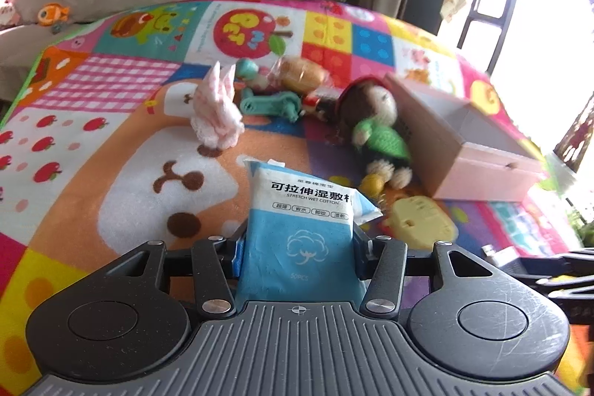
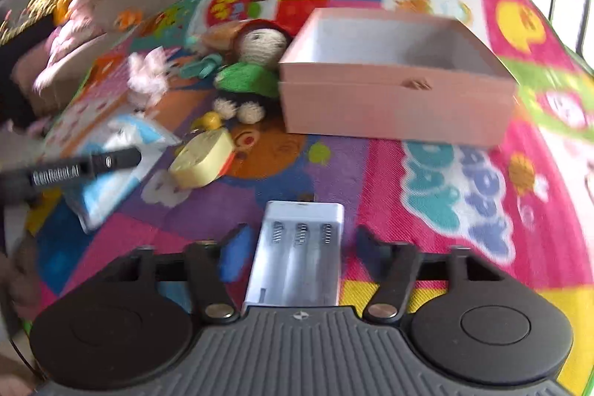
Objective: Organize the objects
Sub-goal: 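Drop the wipe pack and white charger into the pink box with both grippers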
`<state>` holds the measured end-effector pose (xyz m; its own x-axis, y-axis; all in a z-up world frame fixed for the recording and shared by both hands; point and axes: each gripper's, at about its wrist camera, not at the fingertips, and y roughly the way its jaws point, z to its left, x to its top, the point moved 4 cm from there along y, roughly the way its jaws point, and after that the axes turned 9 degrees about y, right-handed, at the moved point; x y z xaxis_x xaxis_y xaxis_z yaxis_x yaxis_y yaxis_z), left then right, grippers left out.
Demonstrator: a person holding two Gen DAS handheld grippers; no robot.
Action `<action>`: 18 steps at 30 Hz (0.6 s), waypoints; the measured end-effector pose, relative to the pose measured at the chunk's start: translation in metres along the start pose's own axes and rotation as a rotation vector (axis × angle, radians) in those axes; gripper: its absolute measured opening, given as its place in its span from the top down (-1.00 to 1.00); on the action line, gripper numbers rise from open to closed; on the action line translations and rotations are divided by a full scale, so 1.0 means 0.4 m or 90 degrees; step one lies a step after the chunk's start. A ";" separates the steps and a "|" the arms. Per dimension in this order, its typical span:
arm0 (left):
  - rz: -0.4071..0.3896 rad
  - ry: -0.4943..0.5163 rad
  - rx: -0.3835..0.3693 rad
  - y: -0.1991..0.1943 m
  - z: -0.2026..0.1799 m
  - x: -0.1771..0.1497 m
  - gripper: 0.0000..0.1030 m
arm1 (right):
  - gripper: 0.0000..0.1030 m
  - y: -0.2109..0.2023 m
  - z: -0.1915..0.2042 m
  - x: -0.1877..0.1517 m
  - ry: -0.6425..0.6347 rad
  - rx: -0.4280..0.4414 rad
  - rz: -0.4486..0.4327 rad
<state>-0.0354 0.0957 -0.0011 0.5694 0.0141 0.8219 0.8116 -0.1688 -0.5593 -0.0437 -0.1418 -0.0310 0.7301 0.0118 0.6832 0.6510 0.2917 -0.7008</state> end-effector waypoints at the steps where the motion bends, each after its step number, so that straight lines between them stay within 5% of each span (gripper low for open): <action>1: -0.013 -0.005 -0.008 -0.020 -0.003 0.017 -0.06 | 0.05 -0.011 -0.002 -0.002 -0.004 0.015 -0.007; 7: -0.081 0.018 -0.081 -0.043 -0.127 0.251 -0.06 | 0.07 -0.105 -0.066 0.023 0.026 0.067 -0.083; 13: -0.066 0.001 -0.142 0.192 -0.370 0.409 -0.06 | 0.07 -0.173 -0.153 0.079 0.082 0.063 -0.180; 15: -0.039 -0.025 -0.128 0.298 -0.413 0.395 -0.07 | 0.07 -0.184 -0.183 0.085 0.100 0.058 -0.189; 18: 0.027 -0.027 -0.017 0.426 -0.429 0.342 -0.06 | 0.07 -0.200 -0.221 0.079 0.106 0.033 -0.202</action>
<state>0.1580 -0.1004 0.0345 0.6084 0.0479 0.7922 0.7834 -0.1963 -0.5897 -0.0545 -0.2493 0.0283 0.5199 -0.2410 0.8196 0.8425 0.3035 -0.4452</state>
